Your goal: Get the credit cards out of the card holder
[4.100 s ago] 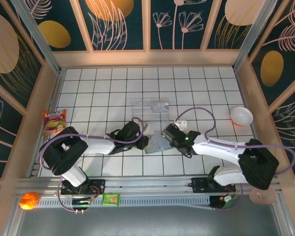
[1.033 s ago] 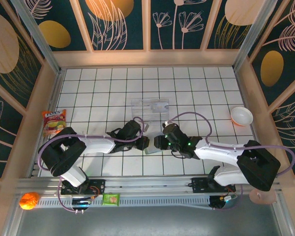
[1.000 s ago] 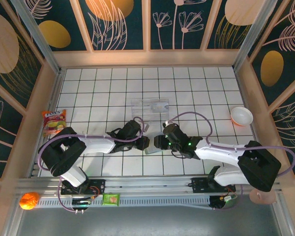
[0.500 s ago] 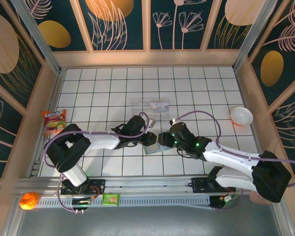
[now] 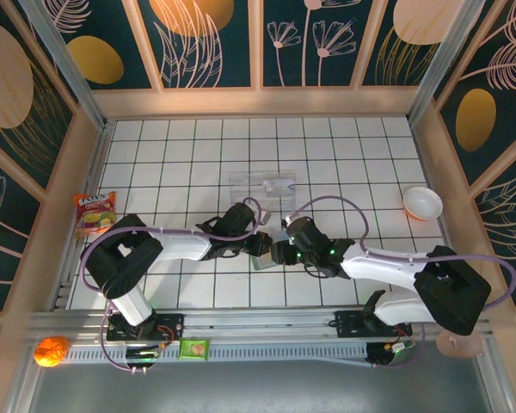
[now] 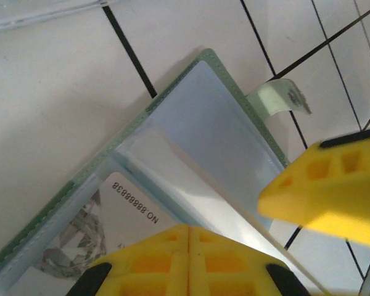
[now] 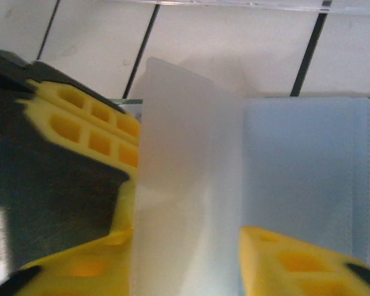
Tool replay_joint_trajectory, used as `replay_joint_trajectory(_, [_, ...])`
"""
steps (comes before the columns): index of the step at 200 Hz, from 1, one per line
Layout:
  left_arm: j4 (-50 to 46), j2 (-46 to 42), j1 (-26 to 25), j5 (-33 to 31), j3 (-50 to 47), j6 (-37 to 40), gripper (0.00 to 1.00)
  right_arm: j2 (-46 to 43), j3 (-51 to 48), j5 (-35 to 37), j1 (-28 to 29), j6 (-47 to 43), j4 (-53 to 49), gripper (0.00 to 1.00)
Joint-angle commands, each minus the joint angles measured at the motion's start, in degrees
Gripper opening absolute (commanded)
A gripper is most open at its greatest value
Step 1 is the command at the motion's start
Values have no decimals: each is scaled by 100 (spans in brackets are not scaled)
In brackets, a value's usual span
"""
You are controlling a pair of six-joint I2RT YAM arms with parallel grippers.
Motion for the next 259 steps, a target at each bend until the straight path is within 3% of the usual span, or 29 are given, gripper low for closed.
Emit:
replay_joint_trajectory(1, [275, -233, -27, 9, -22, -92, 7, 65, -83, 36, 33, 163, 159, 30])
replay_joint_trajectory(29, [260, -412, -25, -132, -151, -58, 9, -76, -266, 248, -58, 713, 44, 12])
replay_joint_trajectory(47, [70, -438, -31, -254, -190, 72, 9, -244, -533, 133, -274, 1258, 84, 9])
replay_joint_trajectory(81, [-126, -337, -28, -552, -332, 196, 8, 75, -572, 133, -464, 1878, -312, 11])
replay_joint_trajectory(126, [-90, -185, -30, -596, -437, 244, 7, 105, -299, 305, -470, 2121, -976, 39])
replay_joint_trajectory(151, [-142, -180, -27, -670, -427, 324, 6, -539, -141, 473, -474, 2096, -1512, 45])
replay_joint_trajectory(169, [-130, -142, -29, -668, -410, 359, 6, -988, 107, 745, -478, 1984, -2049, 44])
replay_joint_trajectory(189, [-85, -134, -31, -659, -407, 368, 6, -1262, 330, 622, -468, 1544, -2017, 33])
replay_joint_trajectory(211, [-70, -191, -31, -659, -409, 362, 6, -890, 669, 344, -470, 1111, -1770, 25])
replay_joint_trajectory(259, [-120, -352, -27, -664, -461, 359, 6, -96, 947, 875, -486, 718, -1709, 24])
